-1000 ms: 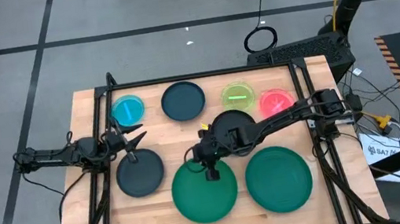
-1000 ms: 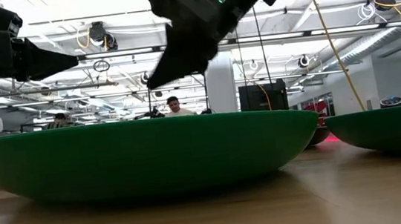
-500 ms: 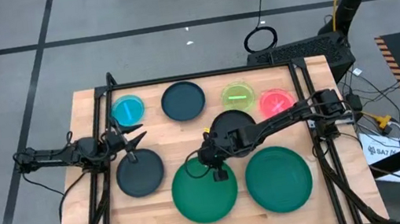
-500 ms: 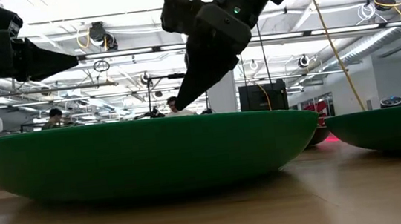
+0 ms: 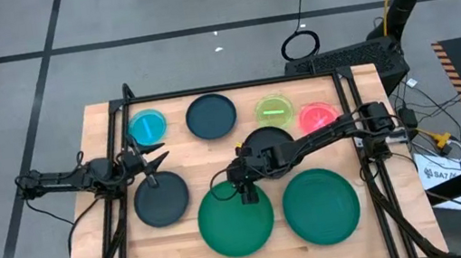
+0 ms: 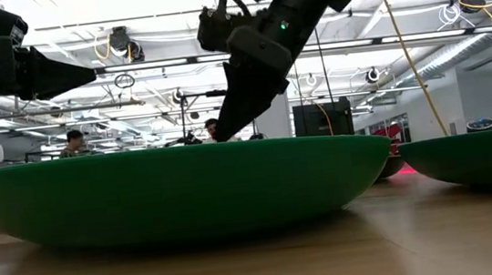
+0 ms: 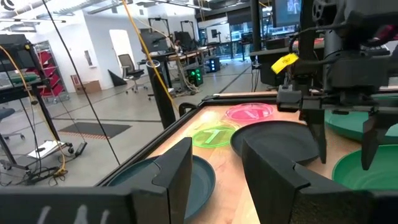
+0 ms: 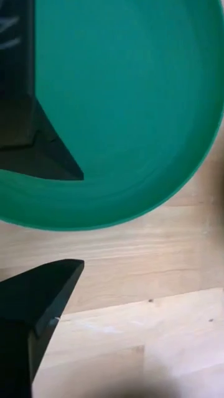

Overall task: Stack plastic plates
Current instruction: Stack the green plate on top of the dark green plate

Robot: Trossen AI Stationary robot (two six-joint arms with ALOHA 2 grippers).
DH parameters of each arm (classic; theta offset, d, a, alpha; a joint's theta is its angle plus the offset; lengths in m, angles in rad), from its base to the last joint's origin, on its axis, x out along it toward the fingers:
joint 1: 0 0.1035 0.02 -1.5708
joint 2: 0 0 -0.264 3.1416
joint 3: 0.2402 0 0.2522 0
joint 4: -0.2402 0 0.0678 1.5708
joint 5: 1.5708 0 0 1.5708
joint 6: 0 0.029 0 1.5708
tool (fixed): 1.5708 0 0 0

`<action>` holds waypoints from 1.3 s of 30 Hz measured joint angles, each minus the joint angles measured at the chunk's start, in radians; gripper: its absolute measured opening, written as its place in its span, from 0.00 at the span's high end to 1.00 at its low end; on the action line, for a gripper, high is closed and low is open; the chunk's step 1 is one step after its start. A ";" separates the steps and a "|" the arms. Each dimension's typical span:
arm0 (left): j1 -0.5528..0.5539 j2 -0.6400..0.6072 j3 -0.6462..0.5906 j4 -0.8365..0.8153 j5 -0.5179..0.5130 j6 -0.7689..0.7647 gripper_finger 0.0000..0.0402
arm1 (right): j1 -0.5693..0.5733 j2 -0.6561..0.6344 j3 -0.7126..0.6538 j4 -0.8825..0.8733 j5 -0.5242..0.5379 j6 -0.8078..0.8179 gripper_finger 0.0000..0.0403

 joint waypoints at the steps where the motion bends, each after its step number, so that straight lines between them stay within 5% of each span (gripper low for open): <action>1: 0.000 0.000 0.000 0.000 0.000 0.000 0.63 | 0.000 0.001 -0.001 -0.004 0.000 0.000 0.47; 28: 0.000 0.000 0.000 0.000 0.000 -0.003 0.63 | -0.017 0.116 -0.001 0.061 -0.004 0.037 0.50; 39: 0.000 0.000 0.000 0.000 0.000 -0.003 0.63 | -0.018 0.116 -0.001 0.068 -0.005 0.057 0.71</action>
